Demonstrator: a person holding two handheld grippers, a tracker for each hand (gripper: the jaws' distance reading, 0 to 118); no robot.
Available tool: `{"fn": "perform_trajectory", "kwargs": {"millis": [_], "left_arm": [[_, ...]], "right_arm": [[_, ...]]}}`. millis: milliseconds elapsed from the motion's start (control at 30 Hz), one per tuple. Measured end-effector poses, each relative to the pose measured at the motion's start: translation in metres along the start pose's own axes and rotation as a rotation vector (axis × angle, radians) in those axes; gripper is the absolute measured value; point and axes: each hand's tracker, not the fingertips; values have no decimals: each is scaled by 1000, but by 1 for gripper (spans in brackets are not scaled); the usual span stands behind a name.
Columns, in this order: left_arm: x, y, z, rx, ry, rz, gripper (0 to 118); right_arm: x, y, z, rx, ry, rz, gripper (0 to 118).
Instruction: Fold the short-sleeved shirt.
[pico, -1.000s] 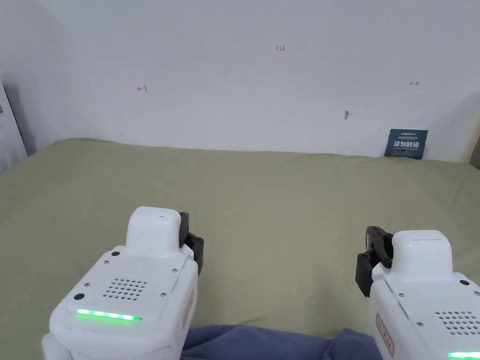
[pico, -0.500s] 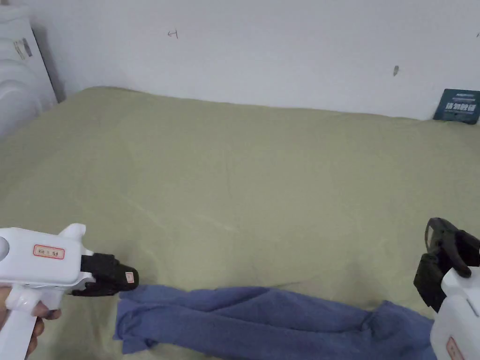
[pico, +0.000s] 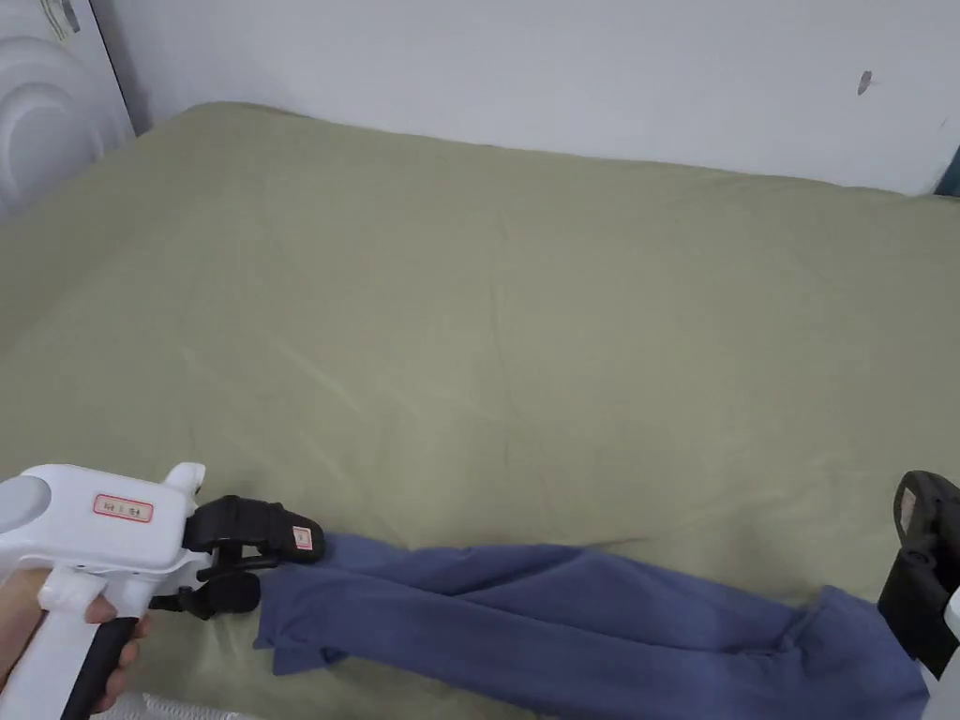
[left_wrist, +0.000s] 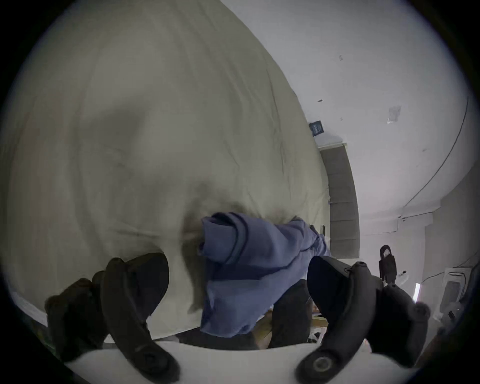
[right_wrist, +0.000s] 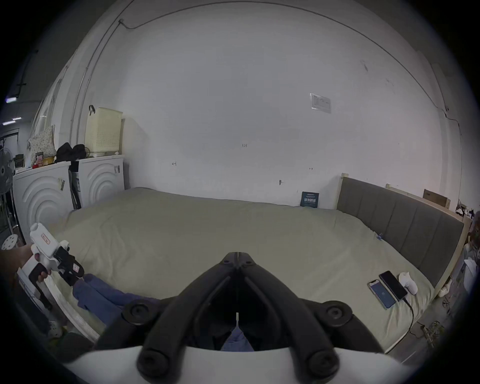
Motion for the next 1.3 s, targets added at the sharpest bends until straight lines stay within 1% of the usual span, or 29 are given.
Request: {"fn": "perform_trajectory", "kwargs": {"millis": [33, 100, 133, 167, 233, 267, 300, 333, 400, 500, 600, 733, 800, 833, 867, 900, 967, 1033, 1100, 1300], "left_arm": [[1, -1, -1, 8, -14, 3, 110], [-1, 0, -5, -6, -112, 34, 109], [-1, -2, -10, -38, -141, 57, 103], [0, -4, -18, -63, -153, 54, 85], [1, -8, -34, -72, -23, 32, 50], [0, -7, -34, -58, 5, 33, 31], [0, -6, -31, -49, -24, 52, 23], [1, -6, -27, -32, -42, 72, 22], [8, -8, -23, -24, -35, 57, 15], [23, -11, -10, -11, -10, 15, 13], [39, -12, 12, 48, -1, -3, 13], [74, -16, 40, 106, 77, -104, 13], [97, -19, 46, 114, 166, -203, 13], [109, -22, 48, 123, 190, -227, 13], [121, -26, 47, 116, 189, -244, 13], [133, -29, 43, 122, 210, -289, 13], [161, -39, 29, 121, 306, -370, 13], [185, -51, 7, 116, 363, -428, 13], [207, -62, -19, 82, 383, -480, 13], [257, -86, -116, 22, 432, -562, 13]], "right_arm": [[1, 0, -1, -4, -1, 0, 1], [2, -1, -1, -10, -4, -3, 1], [4, -2, 0, -3, -6, -7, 1], [4, -2, 1, 4, -8, -9, 1], [5, -2, 2, 16, -18, -13, 1], [6, -1, 3, 18, -21, -17, 1], [8, 0, 5, 18, -19, -24, 1], [9, 0, 7, 18, -15, -27, 1], [11, 2, 12, 25, -15, -22, 1], [16, 4, 19, 38, -21, -14, 1], [25, 9, 26, 55, -25, -34, 1], [36, 14, 37, 79, -39, -39, 1], [41, 16, 40, 87, -40, -33, 1], [43, 17, 42, 91, -41, -30, 1], [45, 17, 43, 96, -43, -29, 1], [47, 18, 45, 98, -44, -28, 1], [50, 19, 49, 105, -47, -37, 1], [53, 17, 52, 106, -50, -43, 1], [56, 14, 54, 99, -51, -53, 1], [66, 2, 56, 66, -63, -72, 1]]}}
